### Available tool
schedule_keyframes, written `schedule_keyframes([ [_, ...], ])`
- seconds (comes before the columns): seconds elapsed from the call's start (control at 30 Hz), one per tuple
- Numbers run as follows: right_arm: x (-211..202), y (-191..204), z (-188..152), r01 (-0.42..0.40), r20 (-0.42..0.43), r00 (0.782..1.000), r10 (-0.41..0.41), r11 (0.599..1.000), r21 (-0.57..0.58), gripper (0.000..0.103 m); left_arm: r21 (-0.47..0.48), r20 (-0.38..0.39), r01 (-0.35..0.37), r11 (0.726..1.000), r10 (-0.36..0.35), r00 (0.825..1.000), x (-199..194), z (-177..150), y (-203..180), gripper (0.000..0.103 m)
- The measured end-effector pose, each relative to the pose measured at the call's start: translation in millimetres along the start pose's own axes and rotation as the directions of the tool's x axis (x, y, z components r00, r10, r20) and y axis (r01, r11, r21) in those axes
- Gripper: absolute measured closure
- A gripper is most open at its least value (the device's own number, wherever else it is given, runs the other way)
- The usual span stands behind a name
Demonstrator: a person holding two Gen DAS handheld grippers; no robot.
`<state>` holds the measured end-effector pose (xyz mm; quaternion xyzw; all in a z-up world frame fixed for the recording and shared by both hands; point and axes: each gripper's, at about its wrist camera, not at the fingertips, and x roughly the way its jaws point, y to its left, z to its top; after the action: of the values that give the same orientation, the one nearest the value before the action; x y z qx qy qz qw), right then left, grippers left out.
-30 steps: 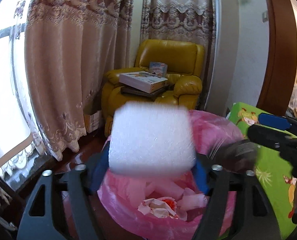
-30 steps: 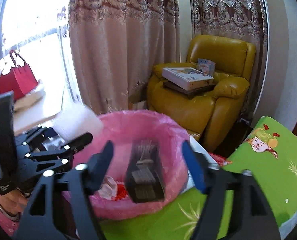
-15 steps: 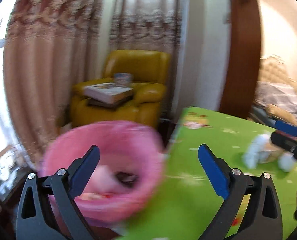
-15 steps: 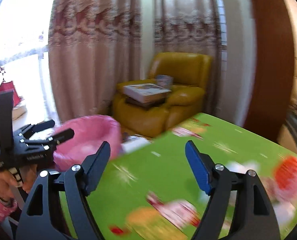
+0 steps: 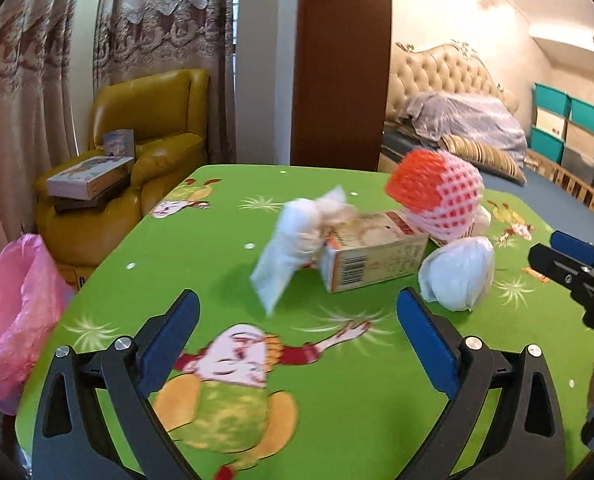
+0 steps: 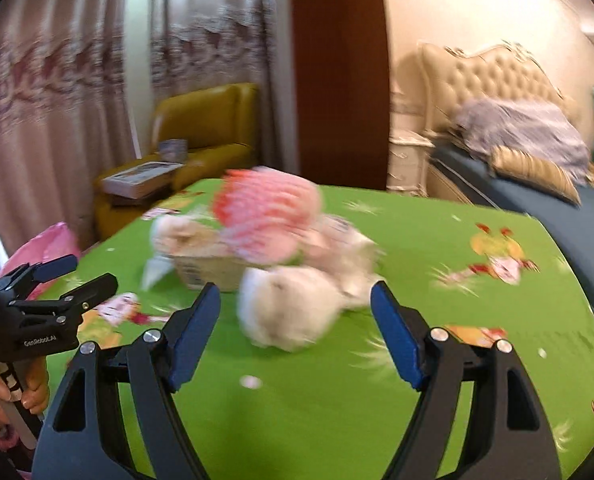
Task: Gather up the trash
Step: 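Move both tools back over the table toward the tissue bundles, then grasp a white plastic-wrapped bundle with the right tool while the left tool grasps a tissue bundle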
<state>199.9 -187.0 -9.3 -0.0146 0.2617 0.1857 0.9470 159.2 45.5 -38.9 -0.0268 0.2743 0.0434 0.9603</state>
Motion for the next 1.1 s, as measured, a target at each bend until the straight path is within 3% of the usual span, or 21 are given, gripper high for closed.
schedule_keyframes([
  [0.33,38.7,-0.1,4.2,-0.018,-0.094,0.995,0.020,1.000,0.023,0.027,0.063,-0.027,-0.049,0.997,0.051,0.998,12.8,-7.5,-21.7,0.010],
  [0.5,52.2,13.8,5.6,-0.020,-0.119,0.993,0.022,1.000,0.020,0.023,0.009,-0.048,-0.141,0.990,0.141,0.989,13.9,-7.0,-12.3,0.010],
  [0.63,67.0,19.2,7.3,-0.009,-0.155,0.988,0.013,1.000,0.030,0.023,-0.034,-0.004,-0.139,0.990,0.139,0.990,2.2,-5.6,-3.4,0.010],
  [0.9,99.1,25.3,1.7,0.007,-0.247,0.969,0.001,0.999,0.034,0.021,-0.023,-0.005,-0.130,0.991,0.130,0.991,0.5,-4.9,-3.9,0.010],
  [0.93,96.8,22.7,1.2,0.004,-0.239,0.971,0.007,0.999,0.047,0.023,-0.024,-0.004,-0.128,0.991,0.128,0.992,0.0,-4.6,-3.6,0.010],
  [1.0,87.9,18.0,0.3,0.002,-0.223,0.975,0.009,0.999,0.047,0.050,-0.025,-0.002,-0.127,0.992,0.127,0.992,-0.8,-4.3,-4.0,0.010],
  [1.1,66.3,7.9,-6.0,0.010,-0.190,0.982,-0.001,0.999,0.047,0.060,-0.017,-0.008,-0.125,0.992,0.125,0.992,0.3,-4.2,-5.3,0.010],
])
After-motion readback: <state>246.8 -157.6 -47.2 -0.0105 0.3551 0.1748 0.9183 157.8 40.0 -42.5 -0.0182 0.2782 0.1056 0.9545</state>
